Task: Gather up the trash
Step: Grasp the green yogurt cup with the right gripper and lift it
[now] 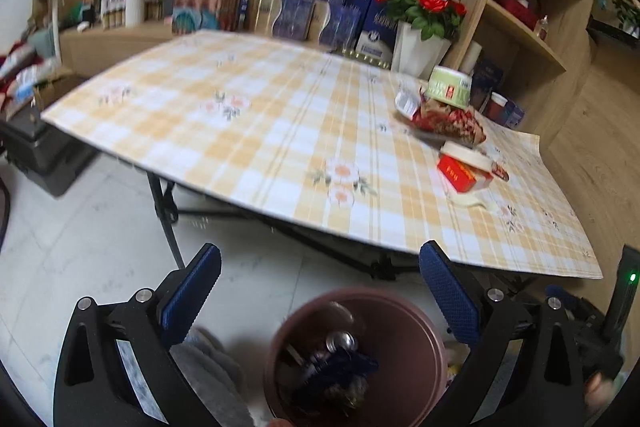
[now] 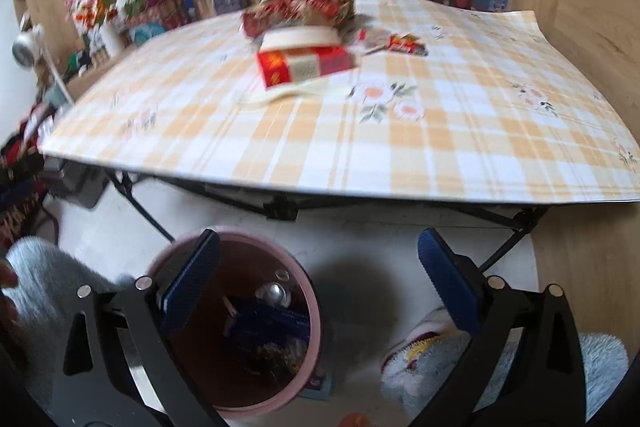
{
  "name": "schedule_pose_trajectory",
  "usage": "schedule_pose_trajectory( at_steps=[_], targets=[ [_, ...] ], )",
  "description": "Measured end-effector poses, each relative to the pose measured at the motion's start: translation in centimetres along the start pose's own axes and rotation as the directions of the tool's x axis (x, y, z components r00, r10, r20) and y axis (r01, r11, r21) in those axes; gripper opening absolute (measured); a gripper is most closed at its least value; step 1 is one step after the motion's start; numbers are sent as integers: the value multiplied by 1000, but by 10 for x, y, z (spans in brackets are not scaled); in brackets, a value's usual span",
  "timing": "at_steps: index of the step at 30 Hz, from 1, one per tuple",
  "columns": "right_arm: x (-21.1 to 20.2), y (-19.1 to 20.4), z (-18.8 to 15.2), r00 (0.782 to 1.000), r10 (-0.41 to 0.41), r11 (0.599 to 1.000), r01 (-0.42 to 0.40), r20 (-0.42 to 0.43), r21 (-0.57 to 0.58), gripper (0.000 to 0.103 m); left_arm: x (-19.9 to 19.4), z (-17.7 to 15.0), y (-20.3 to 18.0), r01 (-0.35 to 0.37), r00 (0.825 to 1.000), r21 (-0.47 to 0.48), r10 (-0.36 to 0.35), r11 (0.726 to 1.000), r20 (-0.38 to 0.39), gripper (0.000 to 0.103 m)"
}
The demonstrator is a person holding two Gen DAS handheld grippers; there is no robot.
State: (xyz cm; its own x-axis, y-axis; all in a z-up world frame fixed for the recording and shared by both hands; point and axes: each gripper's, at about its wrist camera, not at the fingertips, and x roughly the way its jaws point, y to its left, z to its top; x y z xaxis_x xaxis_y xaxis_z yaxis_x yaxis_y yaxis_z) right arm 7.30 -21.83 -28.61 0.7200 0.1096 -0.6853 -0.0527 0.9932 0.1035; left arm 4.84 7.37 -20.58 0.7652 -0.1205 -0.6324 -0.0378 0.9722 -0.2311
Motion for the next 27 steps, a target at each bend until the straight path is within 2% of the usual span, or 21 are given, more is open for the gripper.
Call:
schedule_pose_trajectory(
  at_steps=[3, 4, 9, 12, 15, 20, 22, 27],
  targets=[
    [-4, -4, 18, 994, -98, 995, 98, 38, 6, 97, -2, 14, -6, 7, 1000, 46, -8, 999, 21, 97],
    [-5, -4, 23, 994, -99, 995, 99, 39, -9, 97, -2, 19, -8, 14, 1000, 60, -16, 998, 27, 97],
    [-5, -12, 60, 997, -50, 998, 51, 58, -28, 97, 3, 50, -18, 14, 996, 98, -22, 995, 81, 97],
    [-2, -16, 88, 997, -26, 999, 28, 73, -26, 97, 8, 69, -22, 49, 995, 91, -57, 995, 80, 97],
    [6, -15, 119, 997, 6, 999, -3, 75, -44, 97, 18, 90, -28, 73, 995, 87, -79, 994, 65, 97],
    [33, -6, 176, 998, 37, 995, -32, 50, -93, 97, 44, 116, -22, 96, 995, -13, -96, 995, -28, 97],
    [47, 0, 202, 997, 64, 993, -59, 49, -106, 97, 54, 124, -20, 65, 997, -11, -66, 998, -34, 97],
    [88, 17, 257, 996, 70, 987, -61, 57, -148, 97, 80, 148, -20, -14, 999, -5, 13, 1000, -37, 97]
  ],
)
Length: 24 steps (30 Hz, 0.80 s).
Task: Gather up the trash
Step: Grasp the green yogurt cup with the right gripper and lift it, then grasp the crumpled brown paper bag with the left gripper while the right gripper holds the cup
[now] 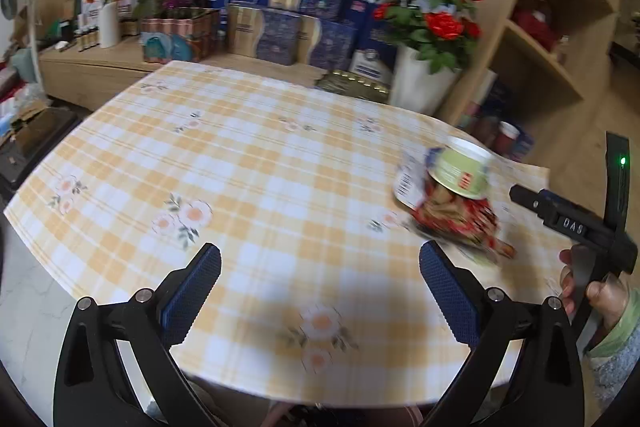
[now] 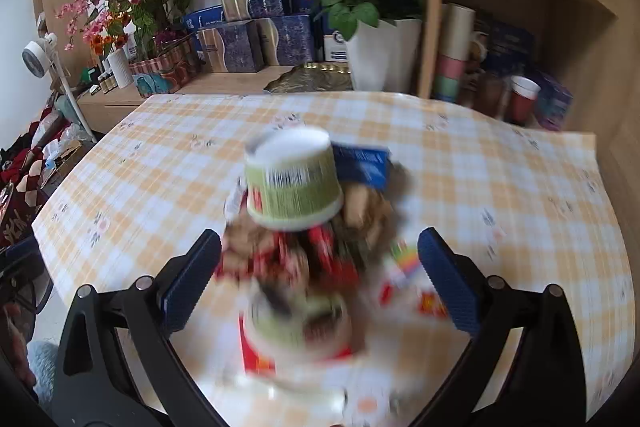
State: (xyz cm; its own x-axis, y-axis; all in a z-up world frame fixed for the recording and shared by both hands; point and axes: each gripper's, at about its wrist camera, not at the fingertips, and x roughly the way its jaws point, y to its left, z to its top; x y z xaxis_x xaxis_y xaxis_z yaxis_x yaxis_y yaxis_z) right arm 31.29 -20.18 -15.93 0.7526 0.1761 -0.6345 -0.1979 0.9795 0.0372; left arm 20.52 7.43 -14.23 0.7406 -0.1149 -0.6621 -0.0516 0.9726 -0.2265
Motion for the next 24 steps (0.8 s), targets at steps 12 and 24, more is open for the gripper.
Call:
schedule_pose_trajectory(
  at_steps=[12, 24],
  targets=[
    [88, 10, 41, 991, 43, 999, -42, -124, 9, 95, 45, 33, -19, -23, 999, 71, 25, 997, -26, 97],
    [16, -41, 39, 993, 93, 981, -103, 69, 167, 78, 63, 40, -66, 216, 975, 163, -203, 963, -91, 97]
  ],
)
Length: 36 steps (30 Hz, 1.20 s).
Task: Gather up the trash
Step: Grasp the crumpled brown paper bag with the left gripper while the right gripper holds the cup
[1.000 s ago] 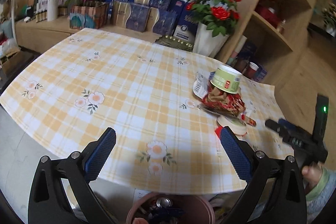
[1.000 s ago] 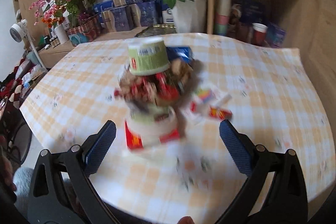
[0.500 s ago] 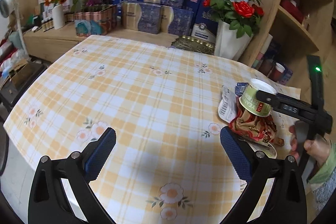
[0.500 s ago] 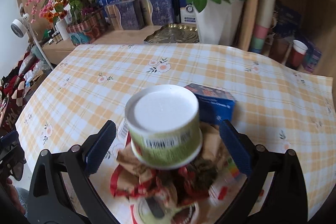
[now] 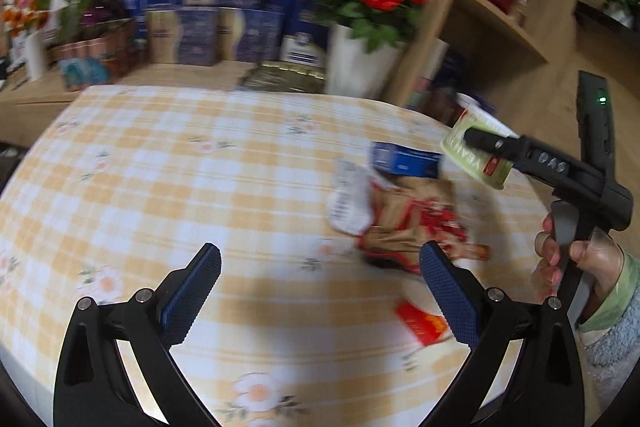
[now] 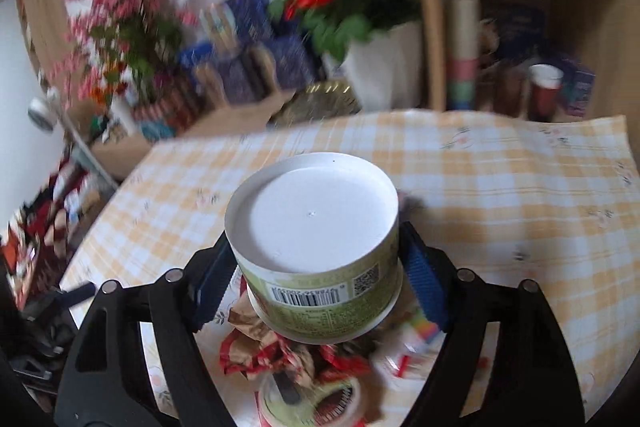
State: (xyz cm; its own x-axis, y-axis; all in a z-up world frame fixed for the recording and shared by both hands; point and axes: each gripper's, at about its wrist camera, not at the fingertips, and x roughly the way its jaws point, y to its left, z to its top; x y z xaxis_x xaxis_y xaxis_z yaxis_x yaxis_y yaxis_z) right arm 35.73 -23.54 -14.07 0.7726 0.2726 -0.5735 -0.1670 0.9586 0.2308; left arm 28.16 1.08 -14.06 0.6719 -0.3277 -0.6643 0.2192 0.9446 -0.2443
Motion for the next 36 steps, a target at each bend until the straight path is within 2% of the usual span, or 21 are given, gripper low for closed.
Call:
schedule_pose_trajectory(
  at_steps=[3, 6, 9, 13, 18, 21, 23, 25, 28, 36],
  targets=[
    [-34, -21, -9, 998, -30, 998, 27, 57, 56, 78, 16, 3, -22, 54, 998, 42, -53, 998, -30, 97],
    [-55, -37, -24, 996, -53, 994, 46, 75, 96, 78, 38, 6, -40, 61, 996, 74, -56, 995, -65, 97],
    [-68, -47, -37, 993, -83, 992, 74, 86, 99, 78, 66, 12, -50, 77, 989, 39, -71, 996, -129, 92],
    [-77, -63, -53, 991, -113, 988, 104, 75, 112, 78, 105, 21, -59, 22, 977, -29, -28, 999, -213, 92],
    [-85, -77, -60, 989, -123, 983, 111, 79, 144, 78, 135, 19, -69, -32, 960, -9, 28, 999, -278, 92],
    [-91, -84, -61, 988, -122, 982, 107, 90, 153, 78, 144, 18, -62, -48, 953, -56, 29, 997, -301, 92],
    [-91, -85, -62, 989, -121, 982, 106, 90, 156, 78, 149, 17, -56, -48, 949, -98, 15, 994, -314, 85],
    [-93, -86, -65, 988, -122, 982, 106, 95, 159, 78, 152, 16, -54, -21, 950, -121, -18, 992, -312, 74],
    [-97, -84, -68, 988, -117, 982, 100, 99, 160, 78, 145, 17, -51, -14, 958, -113, -20, 993, -287, 63],
    [-110, -76, -71, 986, -122, 984, 104, 118, 146, 78, 102, 29, -53, 12, 981, -21, -16, 1000, -195, 58]
  ],
)
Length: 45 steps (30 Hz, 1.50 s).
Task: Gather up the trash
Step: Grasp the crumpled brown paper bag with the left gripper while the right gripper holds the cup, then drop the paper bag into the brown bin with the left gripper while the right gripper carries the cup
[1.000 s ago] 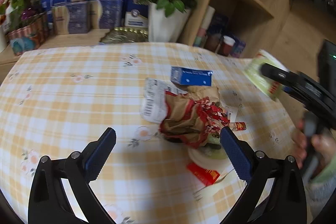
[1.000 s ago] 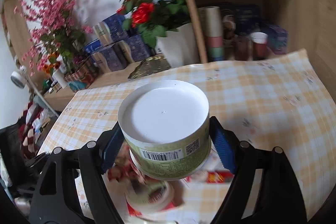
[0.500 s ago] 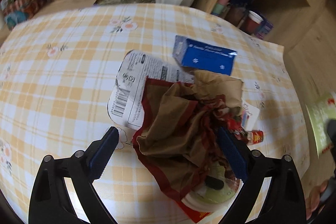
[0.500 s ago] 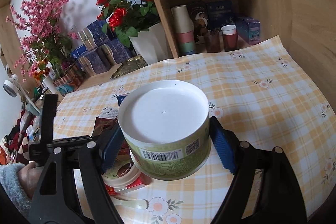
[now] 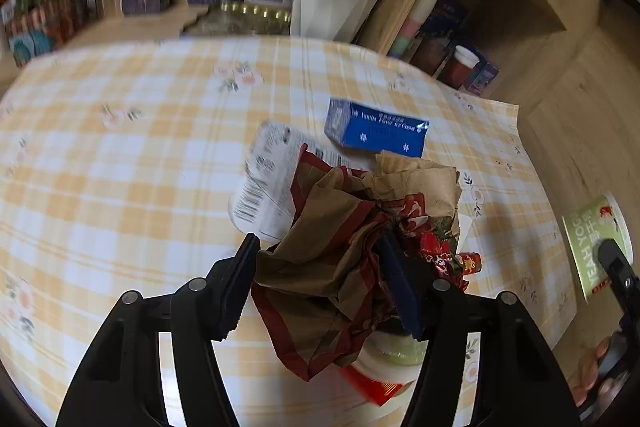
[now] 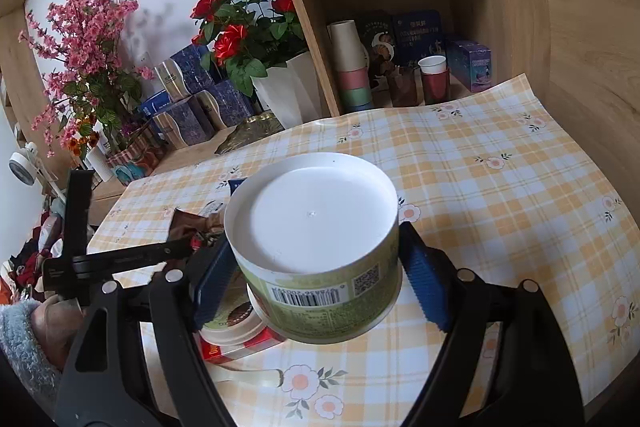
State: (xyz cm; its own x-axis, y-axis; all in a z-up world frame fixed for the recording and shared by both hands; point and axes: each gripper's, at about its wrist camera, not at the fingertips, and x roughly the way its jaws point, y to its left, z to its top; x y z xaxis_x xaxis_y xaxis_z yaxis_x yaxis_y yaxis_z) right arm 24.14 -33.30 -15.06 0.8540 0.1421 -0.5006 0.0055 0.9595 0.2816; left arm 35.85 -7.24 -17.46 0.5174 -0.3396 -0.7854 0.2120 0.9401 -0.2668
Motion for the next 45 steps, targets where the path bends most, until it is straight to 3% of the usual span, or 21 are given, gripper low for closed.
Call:
schedule_pose_trajectory(
  at_steps=[11, 23, 33, 45],
  targets=[
    [-32, 26, -4, 1000, 22, 999, -21, 18, -40, 78, -78, -15, 12, 20, 994, 20, -22, 1000, 107, 56],
    [-69, 61, -32, 999, 50, 993, -50, -2, -109, 78, -156, -90, 26, 26, 989, 69, -36, 997, 144, 56],
    [-91, 88, -70, 997, 66, 984, -72, -42, -161, 78, -182, -177, 34, 49, 995, 96, -57, 994, 85, 56],
    [-108, 98, -115, 991, 92, 975, -108, -94, -193, 78, -163, -266, 34, 39, 998, 139, -32, 990, -49, 56]
  ],
)
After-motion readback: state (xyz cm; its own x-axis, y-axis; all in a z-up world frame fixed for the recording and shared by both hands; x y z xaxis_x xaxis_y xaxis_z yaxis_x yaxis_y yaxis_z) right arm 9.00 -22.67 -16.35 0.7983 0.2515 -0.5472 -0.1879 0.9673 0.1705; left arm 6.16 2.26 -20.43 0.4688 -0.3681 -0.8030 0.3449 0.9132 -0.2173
